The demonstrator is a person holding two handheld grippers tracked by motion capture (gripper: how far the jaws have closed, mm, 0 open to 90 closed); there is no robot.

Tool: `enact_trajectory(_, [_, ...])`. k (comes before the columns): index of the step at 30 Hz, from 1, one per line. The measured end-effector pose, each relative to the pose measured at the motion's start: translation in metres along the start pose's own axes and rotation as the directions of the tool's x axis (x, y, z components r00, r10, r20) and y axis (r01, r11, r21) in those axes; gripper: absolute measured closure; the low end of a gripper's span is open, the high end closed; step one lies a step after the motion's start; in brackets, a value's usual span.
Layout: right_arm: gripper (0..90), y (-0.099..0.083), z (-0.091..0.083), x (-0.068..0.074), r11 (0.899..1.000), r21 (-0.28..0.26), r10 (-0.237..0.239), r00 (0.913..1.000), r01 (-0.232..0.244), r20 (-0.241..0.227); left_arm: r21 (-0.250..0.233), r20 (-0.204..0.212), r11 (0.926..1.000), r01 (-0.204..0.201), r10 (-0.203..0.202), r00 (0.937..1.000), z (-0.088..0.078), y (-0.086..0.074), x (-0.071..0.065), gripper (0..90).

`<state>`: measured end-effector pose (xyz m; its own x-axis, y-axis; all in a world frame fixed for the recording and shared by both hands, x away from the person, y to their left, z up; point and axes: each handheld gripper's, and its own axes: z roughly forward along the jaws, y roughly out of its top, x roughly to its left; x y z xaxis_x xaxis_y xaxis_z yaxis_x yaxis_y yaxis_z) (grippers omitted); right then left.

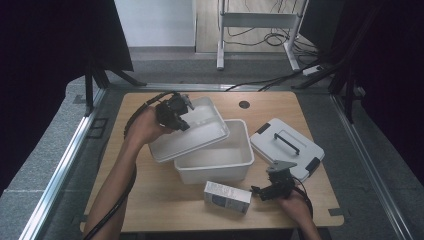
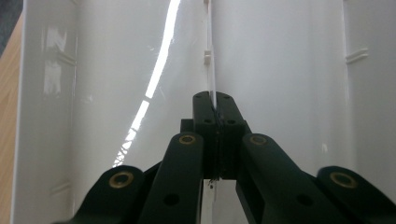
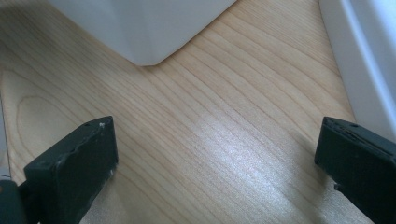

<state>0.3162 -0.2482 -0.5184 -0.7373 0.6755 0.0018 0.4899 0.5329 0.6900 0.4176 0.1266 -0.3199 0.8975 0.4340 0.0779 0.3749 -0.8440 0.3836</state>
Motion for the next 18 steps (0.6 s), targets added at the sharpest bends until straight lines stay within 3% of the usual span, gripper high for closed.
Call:
enact_trajectory(5, [0.0, 0.0, 0.0, 0.0, 1.0, 0.0, 0.004, 1.0, -0.004, -0.001, -0.001, -0.017, 0.9976, 0.07, -0.07, 0.9974, -0.005, -0.02, 0.009, 89.1])
enact_trajectory(10, [0.0, 0.0, 0.0, 0.0, 1.0, 0.0, 0.0, 1.0, 0.0, 0.001, -0.005, -0.044, 0.9907, 0.136, -0.136, 0.9897, -0.01, -0.041, 0.017, 89.2])
enact_trajectory(11, [0.0, 0.0, 0.0, 0.0, 1.0, 0.001, 0.002, 1.0, -0.002, 0.0, -0.017, -0.053, 0.9847, 0.173, -0.174, 0.9833, -0.011, -0.048, 0.02, 89.1])
enact_trajectory(12, [0.0, 0.0, 0.0, 0.0, 1.0, 0.001, 0.002, 1.0, -0.002, 0.0, -0.017, -0.053, 0.9847, 0.173, -0.174, 0.9833, -0.011, -0.048, 0.02, 89.1])
enact_trajectory(18, [0.0, 0.0, 0.0, 0.0, 1.0, 0.0, 0.0, 1.0, 0.0, 0.001, -0.026, -0.074, 0.9683, 0.248, -0.25, 0.9655, -0.017, -0.075, 0.029, 89.1])
